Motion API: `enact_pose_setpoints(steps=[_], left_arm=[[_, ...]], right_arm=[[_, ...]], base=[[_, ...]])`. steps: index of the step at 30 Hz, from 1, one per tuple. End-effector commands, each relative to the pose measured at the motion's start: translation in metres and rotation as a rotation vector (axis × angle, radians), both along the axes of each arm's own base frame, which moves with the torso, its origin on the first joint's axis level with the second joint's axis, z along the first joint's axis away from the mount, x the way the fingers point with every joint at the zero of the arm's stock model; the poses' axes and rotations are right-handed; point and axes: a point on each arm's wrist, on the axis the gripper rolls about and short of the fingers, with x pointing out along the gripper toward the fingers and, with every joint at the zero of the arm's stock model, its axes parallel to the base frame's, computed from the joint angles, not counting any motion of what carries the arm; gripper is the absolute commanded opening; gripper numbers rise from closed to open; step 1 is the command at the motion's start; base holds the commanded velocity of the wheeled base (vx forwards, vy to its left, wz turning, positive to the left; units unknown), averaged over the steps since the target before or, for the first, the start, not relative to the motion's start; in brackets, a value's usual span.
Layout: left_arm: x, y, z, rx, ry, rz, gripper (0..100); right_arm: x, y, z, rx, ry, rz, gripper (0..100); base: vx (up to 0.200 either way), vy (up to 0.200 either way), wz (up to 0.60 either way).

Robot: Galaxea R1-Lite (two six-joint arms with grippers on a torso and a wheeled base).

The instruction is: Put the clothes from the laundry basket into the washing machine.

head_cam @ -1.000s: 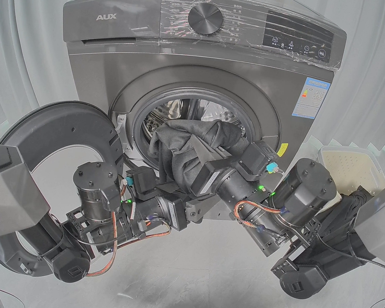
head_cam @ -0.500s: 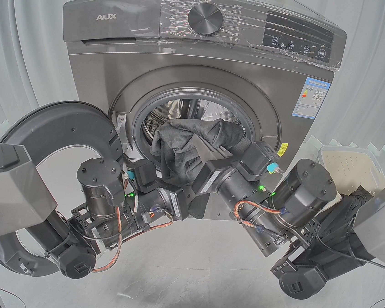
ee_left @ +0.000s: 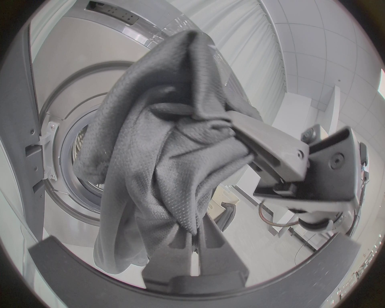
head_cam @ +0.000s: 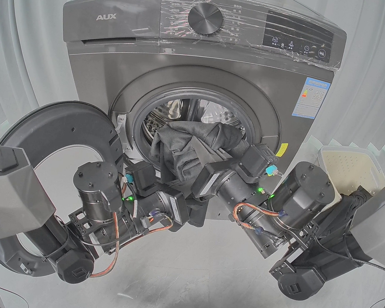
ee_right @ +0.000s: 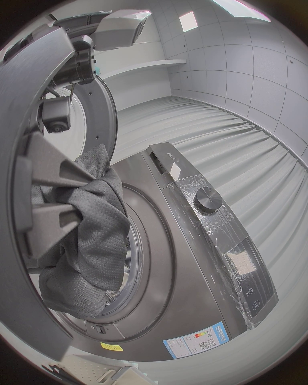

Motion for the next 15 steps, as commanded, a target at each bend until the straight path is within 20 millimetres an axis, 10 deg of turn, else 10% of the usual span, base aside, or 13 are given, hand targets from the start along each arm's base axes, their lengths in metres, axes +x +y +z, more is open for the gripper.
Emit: enact_pose_setpoints(steps=[1, 15], left_arm=[[-0.007, 0.001, 0.001, 0.006, -0.010, -0.010, 0], [0.008, 0.004, 0.003, -0.014, -0.033, 0.070, 0]], right_arm=[[0.002, 0.002, -0.007, -0.010, 0.008, 0.000, 100], [0.005, -0.027, 0.005, 0.005, 0.006, -0.057, 100]], base=[[0.000, 0.000, 0.00], [0.000, 0.000, 0.00]])
